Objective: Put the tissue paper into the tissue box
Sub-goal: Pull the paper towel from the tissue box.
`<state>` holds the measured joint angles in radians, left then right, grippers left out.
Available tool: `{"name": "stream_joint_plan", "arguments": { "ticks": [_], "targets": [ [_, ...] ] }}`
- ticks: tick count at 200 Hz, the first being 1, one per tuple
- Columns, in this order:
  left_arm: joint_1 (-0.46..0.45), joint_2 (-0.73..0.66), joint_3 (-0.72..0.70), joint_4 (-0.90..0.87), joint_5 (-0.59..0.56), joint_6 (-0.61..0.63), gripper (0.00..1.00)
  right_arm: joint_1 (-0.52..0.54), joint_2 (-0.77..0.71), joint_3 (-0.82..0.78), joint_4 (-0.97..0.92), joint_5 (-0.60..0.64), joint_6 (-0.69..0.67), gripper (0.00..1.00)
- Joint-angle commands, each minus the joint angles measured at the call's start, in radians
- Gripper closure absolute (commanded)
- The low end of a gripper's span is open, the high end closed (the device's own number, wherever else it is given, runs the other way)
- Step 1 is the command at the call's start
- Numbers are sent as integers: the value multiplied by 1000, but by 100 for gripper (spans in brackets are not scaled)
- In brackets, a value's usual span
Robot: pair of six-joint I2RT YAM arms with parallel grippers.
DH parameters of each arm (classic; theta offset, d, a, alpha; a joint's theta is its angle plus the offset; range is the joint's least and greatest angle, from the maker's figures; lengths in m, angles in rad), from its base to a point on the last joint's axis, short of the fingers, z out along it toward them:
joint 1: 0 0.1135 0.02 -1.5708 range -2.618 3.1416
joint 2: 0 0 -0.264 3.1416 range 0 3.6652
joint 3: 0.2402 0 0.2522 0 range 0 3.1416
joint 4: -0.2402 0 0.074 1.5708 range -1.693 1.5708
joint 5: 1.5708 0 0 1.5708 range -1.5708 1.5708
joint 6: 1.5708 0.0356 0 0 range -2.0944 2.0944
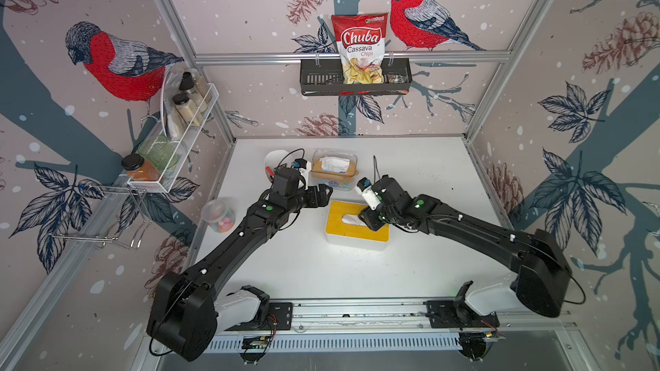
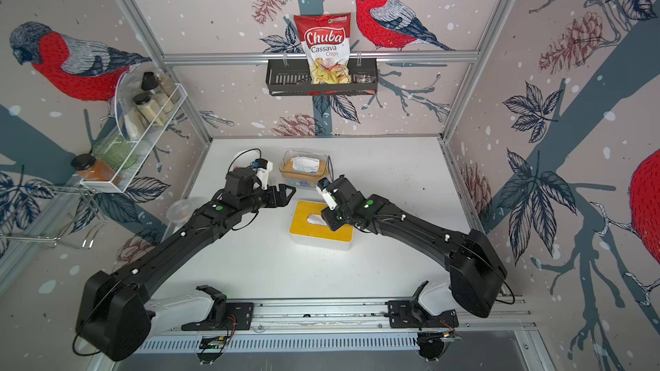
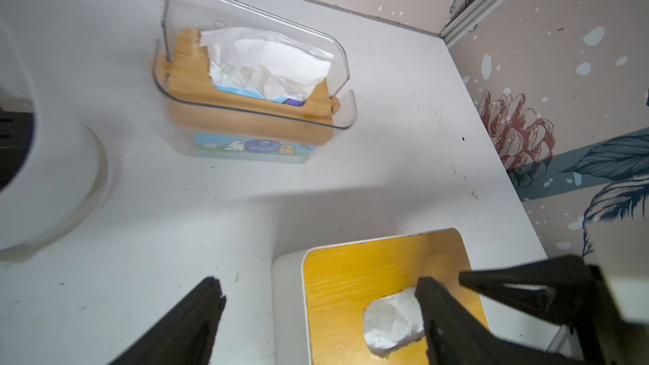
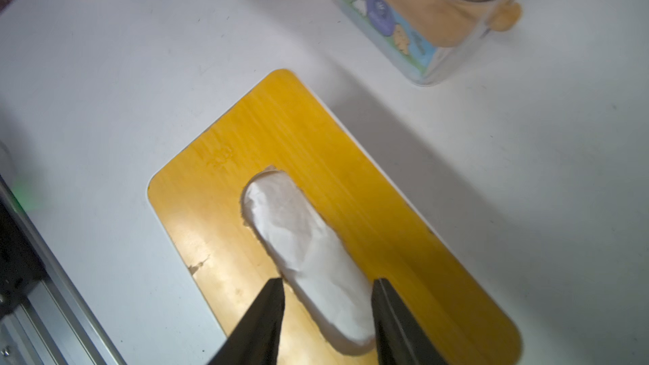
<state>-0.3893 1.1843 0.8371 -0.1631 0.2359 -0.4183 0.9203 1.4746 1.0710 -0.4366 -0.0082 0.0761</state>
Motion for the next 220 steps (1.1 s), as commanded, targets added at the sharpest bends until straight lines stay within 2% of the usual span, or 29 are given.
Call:
{"name": "stream_joint_plan", "arguments": {
  "ticks": [1, 39, 68, 106, 220],
  "targets": [
    [54, -30, -16, -26, 27, 22, 10, 47, 63, 47, -62, 80, -98, 58],
    [100, -46, -24, -12, 52, 13, 10, 56, 132, 96, -28, 16, -130, 71],
    [108, -43, -30, 2, 70, 5, 11, 45, 164, 134, -32, -34, -161, 77],
    [111, -47, -35, 4, 74, 6, 11, 19, 205, 173, -60, -92, -199, 79],
    [112, -46, -43, 10, 78, 1, 11, -8, 256, 201, -61, -135, -202, 76]
  ]
}}
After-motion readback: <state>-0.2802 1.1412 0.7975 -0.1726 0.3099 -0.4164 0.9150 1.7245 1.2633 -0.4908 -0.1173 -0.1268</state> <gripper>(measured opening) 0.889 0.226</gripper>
